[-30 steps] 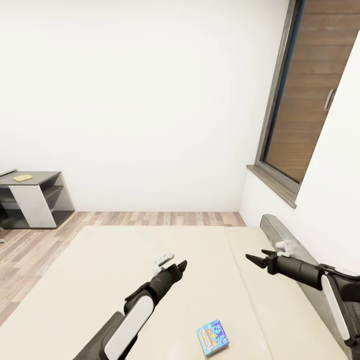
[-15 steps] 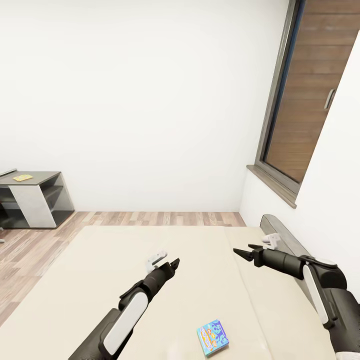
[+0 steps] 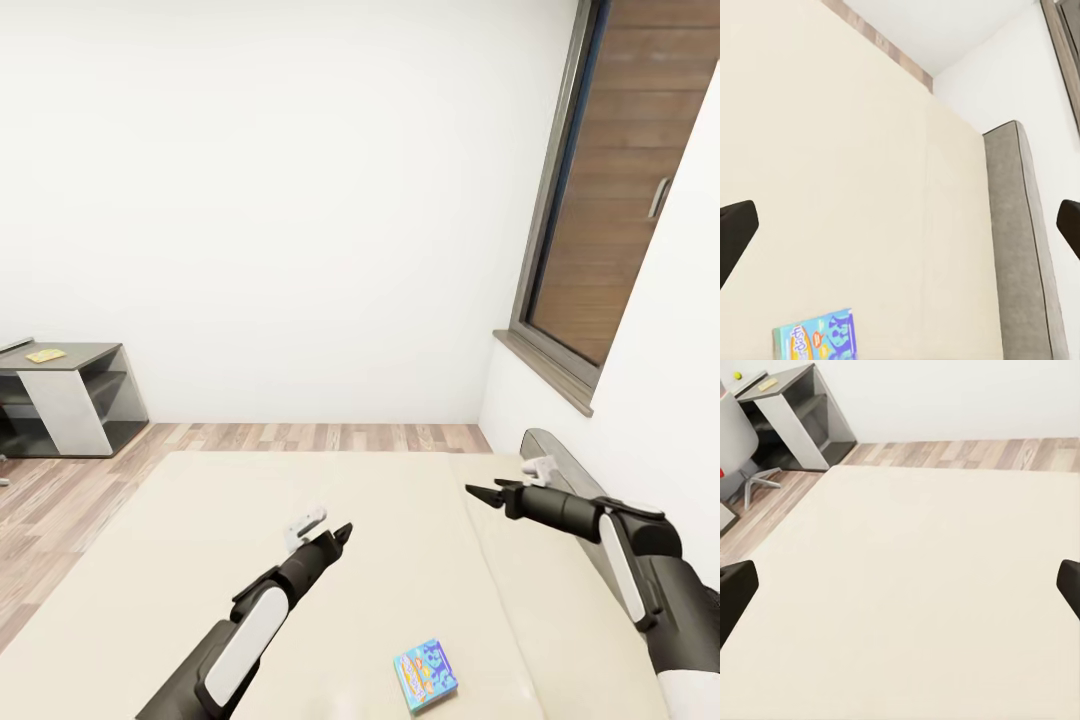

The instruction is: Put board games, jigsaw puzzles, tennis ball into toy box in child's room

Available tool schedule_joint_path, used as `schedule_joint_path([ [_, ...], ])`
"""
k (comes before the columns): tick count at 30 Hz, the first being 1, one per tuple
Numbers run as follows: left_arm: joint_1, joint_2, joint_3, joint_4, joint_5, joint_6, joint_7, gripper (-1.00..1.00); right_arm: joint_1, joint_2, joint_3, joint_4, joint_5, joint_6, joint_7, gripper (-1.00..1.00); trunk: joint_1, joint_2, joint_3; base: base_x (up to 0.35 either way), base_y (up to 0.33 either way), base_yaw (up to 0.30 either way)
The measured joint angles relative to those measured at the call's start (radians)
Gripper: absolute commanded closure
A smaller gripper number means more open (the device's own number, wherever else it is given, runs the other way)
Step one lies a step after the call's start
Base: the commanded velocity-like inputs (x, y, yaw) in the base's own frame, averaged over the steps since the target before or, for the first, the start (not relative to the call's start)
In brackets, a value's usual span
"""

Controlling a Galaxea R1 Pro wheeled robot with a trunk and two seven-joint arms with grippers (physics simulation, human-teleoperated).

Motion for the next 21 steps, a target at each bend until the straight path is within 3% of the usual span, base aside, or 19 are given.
schedule_joint_path([
  [11,0.0,0.0,0.0,0.046,-0.001,0.0,-0.062,-1.0,0.0,0.0,0.0,0.062,0.0,0.0,0.0,-1.0,0.0,0.0,0.0,0.0,0.0,0.0],
  [13,0.011,0.003,-0.011,0.035,0.01,0.003,-0.073,-1.0,0.011,-0.011,-0.011,0.05,-0.005,0.011,-0.004,-1.0,0.0,0.0,0.0,0.0,0.0,0.0],
  [15,0.023,0.014,-0.022,0.023,0.022,0.009,-0.075,-1.0,0.022,-0.023,-0.023,0.039,-0.009,0.022,-0.011,-1.0,0.0,0.0,0.0,0.0,0.0,0.0],
  [21,0.057,0.047,-0.054,-0.01,0.055,0.044,-0.042,-1.0,0.056,-0.023,-0.056,0.006,-0.016,0.055,-0.035,-1.0,0.0,0.0,0.0,0.0,0.0,0.0],
])
